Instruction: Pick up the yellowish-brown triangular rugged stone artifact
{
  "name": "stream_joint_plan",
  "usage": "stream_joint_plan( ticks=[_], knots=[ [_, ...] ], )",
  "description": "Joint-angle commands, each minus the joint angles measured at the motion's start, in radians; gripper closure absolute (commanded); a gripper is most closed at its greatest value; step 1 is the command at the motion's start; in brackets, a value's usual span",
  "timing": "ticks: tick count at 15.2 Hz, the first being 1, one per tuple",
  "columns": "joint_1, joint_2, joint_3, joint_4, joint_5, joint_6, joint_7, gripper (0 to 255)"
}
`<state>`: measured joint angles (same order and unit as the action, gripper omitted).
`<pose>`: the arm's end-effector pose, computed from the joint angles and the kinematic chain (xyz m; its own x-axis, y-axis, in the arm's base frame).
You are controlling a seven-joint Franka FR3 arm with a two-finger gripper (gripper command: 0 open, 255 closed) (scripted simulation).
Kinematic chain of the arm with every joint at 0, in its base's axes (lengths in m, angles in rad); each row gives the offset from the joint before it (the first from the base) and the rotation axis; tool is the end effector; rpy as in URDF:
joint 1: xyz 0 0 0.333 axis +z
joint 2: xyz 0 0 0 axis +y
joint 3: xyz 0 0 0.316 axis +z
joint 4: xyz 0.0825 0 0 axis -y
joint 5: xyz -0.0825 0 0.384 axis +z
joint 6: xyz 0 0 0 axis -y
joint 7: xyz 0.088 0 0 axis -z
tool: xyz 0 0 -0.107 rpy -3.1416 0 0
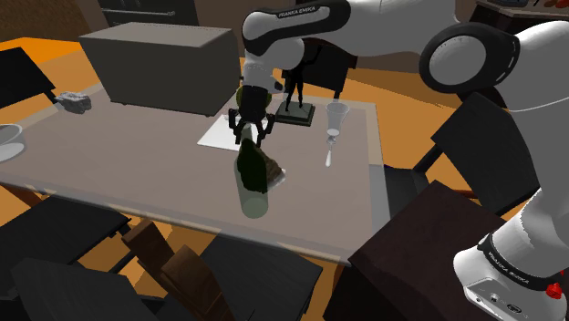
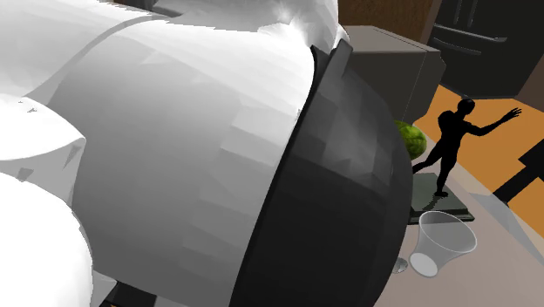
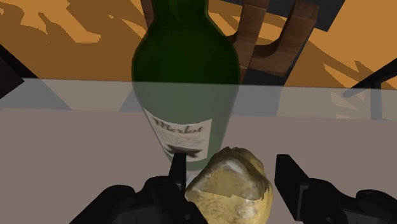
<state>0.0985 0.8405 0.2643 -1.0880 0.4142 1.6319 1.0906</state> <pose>0.6955 0.2425 0.3263 0.5080 -0.6008 -0.6173 -0.7667 -0.6419 -0.0061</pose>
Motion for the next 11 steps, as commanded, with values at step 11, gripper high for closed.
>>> stream_joint_plan(
  ticks=[11],
  knots=[
    [-0.001,-0.011,0.002,0.031,0.000,-0.038,0.021,255]
  ],
)
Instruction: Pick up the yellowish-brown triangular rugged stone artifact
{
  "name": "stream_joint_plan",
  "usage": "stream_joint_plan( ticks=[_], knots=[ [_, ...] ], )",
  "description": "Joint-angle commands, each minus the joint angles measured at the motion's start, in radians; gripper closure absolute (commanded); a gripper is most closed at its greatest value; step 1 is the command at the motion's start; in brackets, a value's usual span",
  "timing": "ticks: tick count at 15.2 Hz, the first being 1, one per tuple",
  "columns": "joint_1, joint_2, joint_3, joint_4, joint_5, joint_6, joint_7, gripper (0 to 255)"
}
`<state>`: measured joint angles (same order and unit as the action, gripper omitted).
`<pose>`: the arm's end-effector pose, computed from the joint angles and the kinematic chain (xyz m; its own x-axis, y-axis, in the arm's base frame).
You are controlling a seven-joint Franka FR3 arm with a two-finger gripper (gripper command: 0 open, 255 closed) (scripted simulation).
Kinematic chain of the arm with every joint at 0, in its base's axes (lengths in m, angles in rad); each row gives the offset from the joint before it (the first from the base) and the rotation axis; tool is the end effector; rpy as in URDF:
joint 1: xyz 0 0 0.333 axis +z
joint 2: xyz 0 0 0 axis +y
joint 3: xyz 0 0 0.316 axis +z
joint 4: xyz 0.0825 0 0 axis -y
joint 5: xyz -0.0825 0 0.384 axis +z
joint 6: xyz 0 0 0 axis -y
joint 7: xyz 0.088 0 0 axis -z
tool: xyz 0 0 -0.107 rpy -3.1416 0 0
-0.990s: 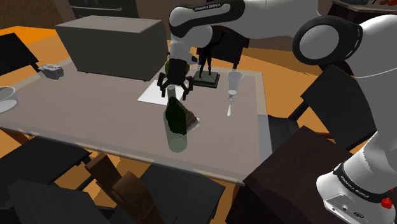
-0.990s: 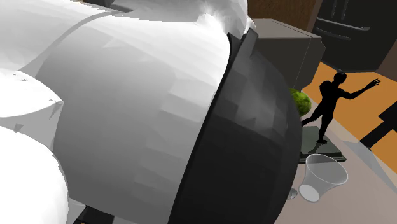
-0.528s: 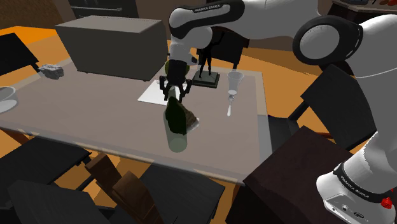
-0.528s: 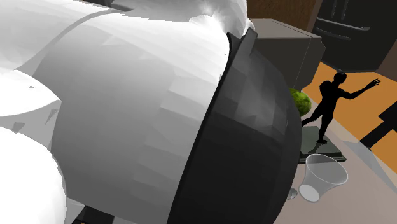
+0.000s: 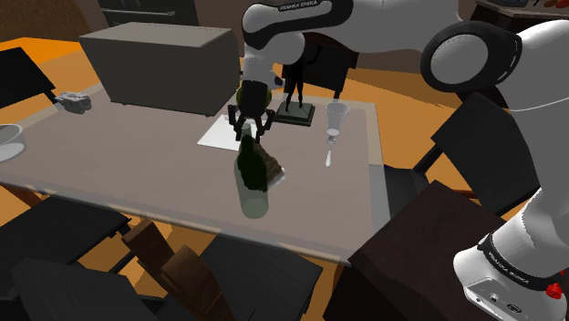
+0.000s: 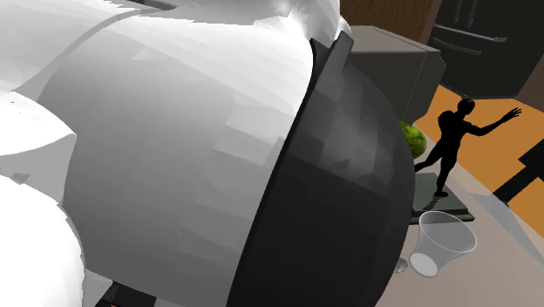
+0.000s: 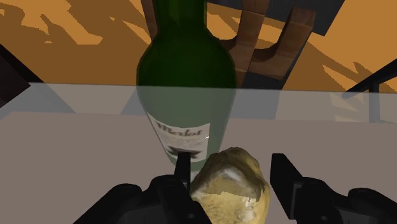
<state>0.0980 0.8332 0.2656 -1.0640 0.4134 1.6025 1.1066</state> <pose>0.6958 0.2420 0.3411 0.5066 -0.6022 -0.6171 -0.7670 -0.6416 -0.0035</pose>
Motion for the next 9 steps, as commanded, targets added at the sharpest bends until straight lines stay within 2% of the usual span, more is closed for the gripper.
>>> stream_joint_plan(
  ticks=[1,9],
  knots=[
    [0.000,-0.006,0.002,0.015,0.001,-0.018,0.010,255],
    [0.001,-0.016,0.008,0.101,0.001,-0.102,0.056,255]
  ],
)
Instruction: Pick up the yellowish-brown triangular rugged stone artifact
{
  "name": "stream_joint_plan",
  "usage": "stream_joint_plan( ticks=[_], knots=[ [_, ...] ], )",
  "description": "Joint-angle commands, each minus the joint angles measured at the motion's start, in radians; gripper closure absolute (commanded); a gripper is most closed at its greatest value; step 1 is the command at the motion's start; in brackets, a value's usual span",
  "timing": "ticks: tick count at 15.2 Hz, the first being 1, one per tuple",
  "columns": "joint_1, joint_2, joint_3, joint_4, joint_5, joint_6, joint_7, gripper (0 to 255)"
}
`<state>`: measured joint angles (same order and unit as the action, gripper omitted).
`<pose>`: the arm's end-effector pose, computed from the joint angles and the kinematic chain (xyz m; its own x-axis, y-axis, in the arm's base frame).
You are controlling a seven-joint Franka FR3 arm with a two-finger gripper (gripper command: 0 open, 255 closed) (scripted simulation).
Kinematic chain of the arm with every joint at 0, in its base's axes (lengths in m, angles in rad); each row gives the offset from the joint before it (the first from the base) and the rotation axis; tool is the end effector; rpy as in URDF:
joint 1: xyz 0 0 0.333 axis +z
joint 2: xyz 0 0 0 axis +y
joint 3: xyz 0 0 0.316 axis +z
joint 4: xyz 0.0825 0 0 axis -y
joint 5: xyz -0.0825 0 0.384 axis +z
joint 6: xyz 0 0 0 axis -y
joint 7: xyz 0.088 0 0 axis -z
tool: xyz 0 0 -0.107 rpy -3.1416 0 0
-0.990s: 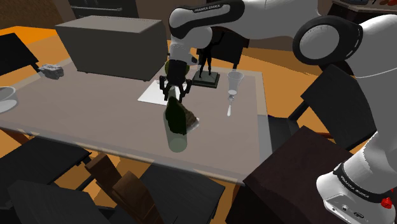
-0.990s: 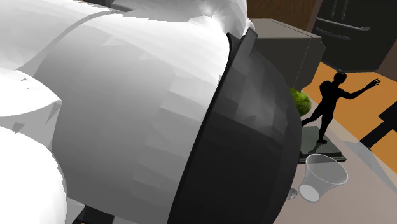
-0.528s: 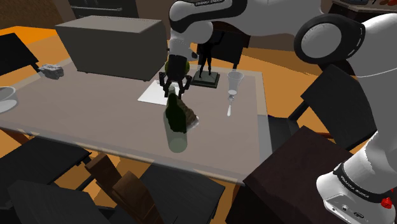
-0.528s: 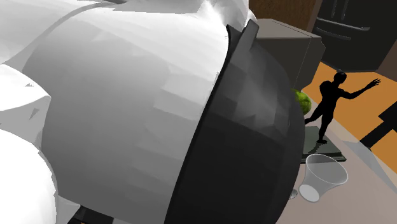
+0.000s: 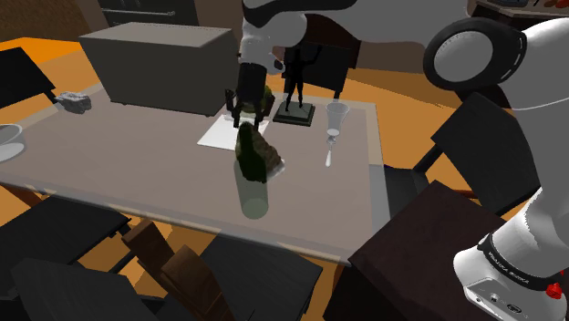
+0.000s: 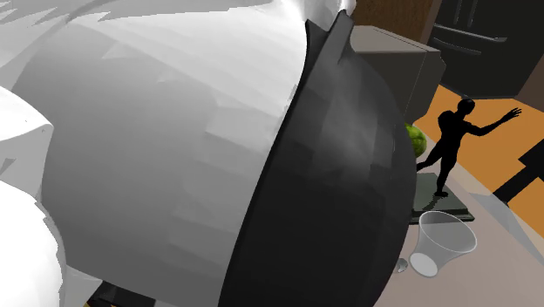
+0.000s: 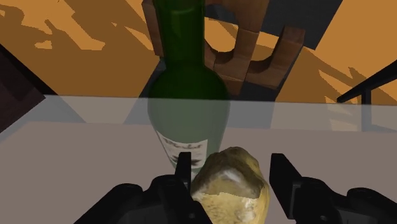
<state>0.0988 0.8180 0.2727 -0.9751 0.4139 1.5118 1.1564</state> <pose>0.6958 0.2422 0.3884 0.5066 -0.6023 -0.6169 -0.7672 -0.6414 -0.0037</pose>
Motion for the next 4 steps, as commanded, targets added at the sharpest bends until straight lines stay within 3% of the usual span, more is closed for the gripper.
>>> stream_joint_plan(
  ticks=[1,4],
  knots=[
    [0.001,0.000,0.002,0.026,0.000,-0.023,0.012,255],
    [0.001,0.001,0.003,0.043,0.000,-0.036,0.020,255]
  ],
)
